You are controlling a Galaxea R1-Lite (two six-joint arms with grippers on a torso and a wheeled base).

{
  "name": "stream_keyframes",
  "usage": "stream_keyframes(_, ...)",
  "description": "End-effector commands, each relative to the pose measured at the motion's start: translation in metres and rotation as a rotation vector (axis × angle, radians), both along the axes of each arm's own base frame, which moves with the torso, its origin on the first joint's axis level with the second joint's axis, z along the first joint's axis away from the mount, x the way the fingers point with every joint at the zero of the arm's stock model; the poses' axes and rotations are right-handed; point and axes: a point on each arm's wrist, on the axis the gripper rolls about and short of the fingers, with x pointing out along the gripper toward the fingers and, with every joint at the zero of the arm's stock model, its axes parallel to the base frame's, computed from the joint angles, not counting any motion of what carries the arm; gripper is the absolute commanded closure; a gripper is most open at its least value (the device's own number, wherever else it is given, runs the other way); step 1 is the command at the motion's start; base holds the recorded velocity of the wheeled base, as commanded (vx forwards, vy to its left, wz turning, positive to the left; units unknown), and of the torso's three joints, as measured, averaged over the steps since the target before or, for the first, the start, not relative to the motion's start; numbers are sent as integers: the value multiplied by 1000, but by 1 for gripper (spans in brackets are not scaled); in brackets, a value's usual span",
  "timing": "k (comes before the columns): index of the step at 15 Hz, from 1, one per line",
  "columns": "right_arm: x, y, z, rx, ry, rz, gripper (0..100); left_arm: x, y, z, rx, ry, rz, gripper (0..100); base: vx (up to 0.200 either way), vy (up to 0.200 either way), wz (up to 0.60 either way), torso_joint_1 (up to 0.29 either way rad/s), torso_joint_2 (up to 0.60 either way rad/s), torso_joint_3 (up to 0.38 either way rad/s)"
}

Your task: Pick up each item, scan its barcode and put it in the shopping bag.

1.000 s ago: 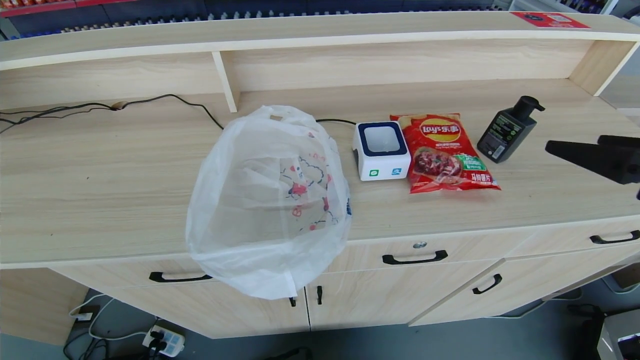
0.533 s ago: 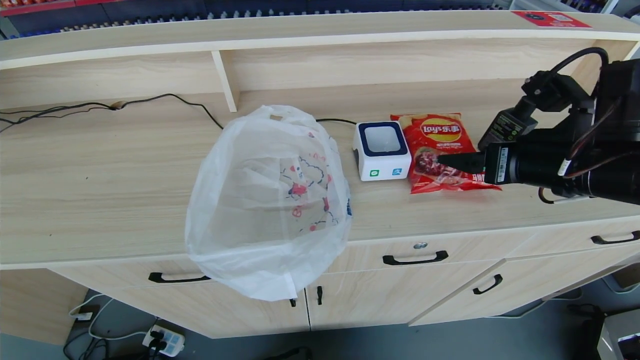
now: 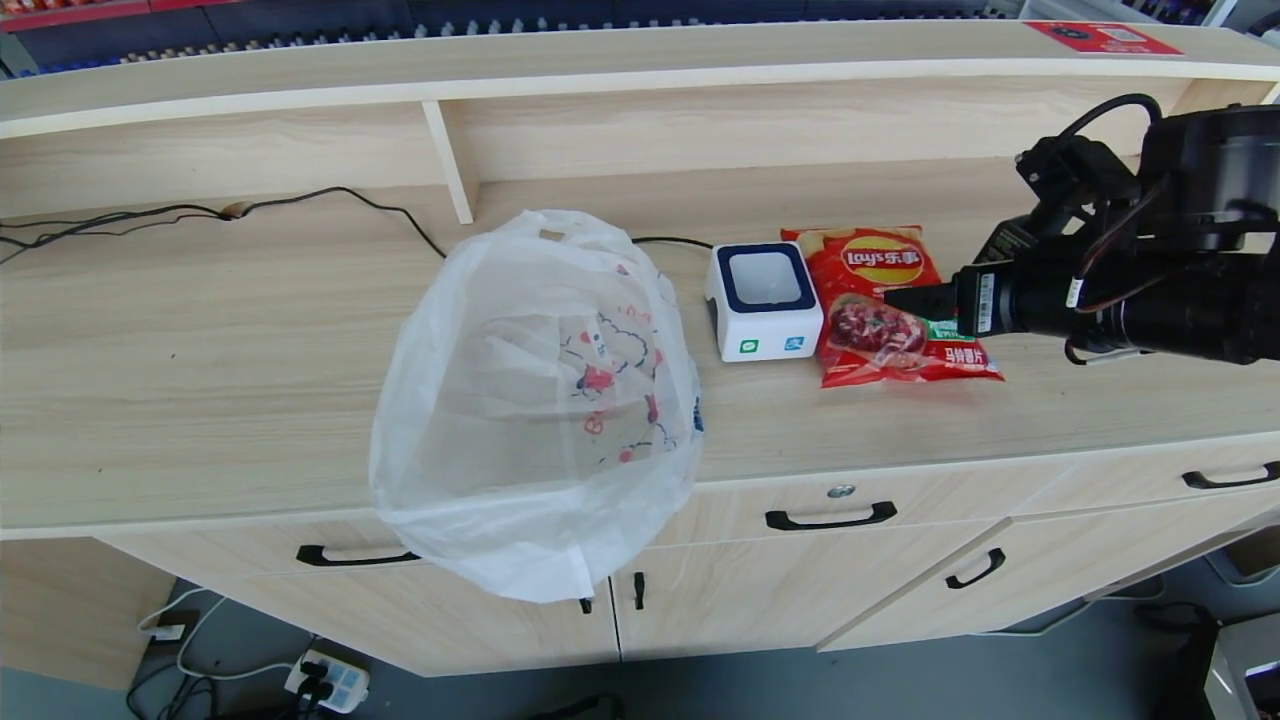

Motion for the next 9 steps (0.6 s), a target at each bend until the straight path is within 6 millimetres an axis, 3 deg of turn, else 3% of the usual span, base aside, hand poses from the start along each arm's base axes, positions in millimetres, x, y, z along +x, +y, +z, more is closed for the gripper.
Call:
stream_keyframes(1, 12, 9, -1, -3, 6, 20, 0, 0, 0, 0, -3, -1, 2, 0, 0, 0, 0, 0, 0, 0)
stream_keyframes(5, 30, 6, -19, -58, 36, 13, 0, 0, 0, 0, -3, -1, 2, 0, 0, 0, 0, 0, 0, 0)
stream_keyframes(9, 44, 9, -16, -55, 16, 5, 0, 0, 0, 0, -3, -1, 2, 0, 0, 0, 0, 0, 0, 0)
